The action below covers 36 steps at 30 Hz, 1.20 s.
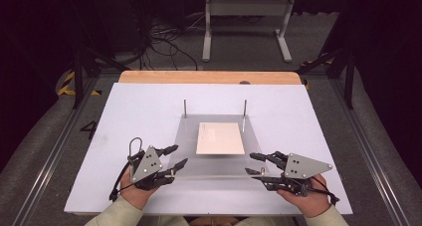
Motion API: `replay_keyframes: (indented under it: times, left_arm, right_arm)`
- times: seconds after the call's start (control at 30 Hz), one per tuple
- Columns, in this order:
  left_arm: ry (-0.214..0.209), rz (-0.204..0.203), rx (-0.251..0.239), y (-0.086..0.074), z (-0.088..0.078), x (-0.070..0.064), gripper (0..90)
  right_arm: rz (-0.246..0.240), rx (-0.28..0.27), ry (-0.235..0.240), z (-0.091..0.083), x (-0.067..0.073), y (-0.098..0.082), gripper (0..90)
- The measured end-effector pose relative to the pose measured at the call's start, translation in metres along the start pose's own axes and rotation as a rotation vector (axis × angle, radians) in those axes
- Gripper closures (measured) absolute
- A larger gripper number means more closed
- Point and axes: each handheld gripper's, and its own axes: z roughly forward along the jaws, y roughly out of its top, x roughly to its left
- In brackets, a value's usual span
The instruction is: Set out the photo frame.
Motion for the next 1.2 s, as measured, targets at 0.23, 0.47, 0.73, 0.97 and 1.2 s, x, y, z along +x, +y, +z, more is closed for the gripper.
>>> replay_keyframes:
  times: [0.23, 0.47, 0.73, 0.97, 1.2]
  left_arm:
    - [-0.048, -0.009, -0.009, 0.007, -0.008, -0.003, 50.9]
    - [-0.107, -0.002, -0.011, 0.016, -0.02, -0.005, 53.0]
    - [-0.163, 0.002, -0.022, 0.024, -0.033, -0.009, 56.5]
    - [-0.195, 0.029, -0.024, 0.032, -0.041, -0.014, 60.4]
    - [-0.194, 0.031, -0.045, 0.036, -0.042, -0.009, 59.9]
  right_arm:
    - [0.031, 0.007, 0.015, -0.008, 0.003, 0.01, 54.2]
    - [0.067, 0.007, 0.041, -0.017, 0.007, 0.019, 54.4]
    - [0.092, 0.01, 0.071, -0.028, 0.014, 0.033, 56.0]
    - [0.108, 0.014, 0.097, -0.038, 0.018, 0.043, 57.1]
    - [0.086, -0.001, 0.085, -0.038, 0.016, 0.048, 59.2]
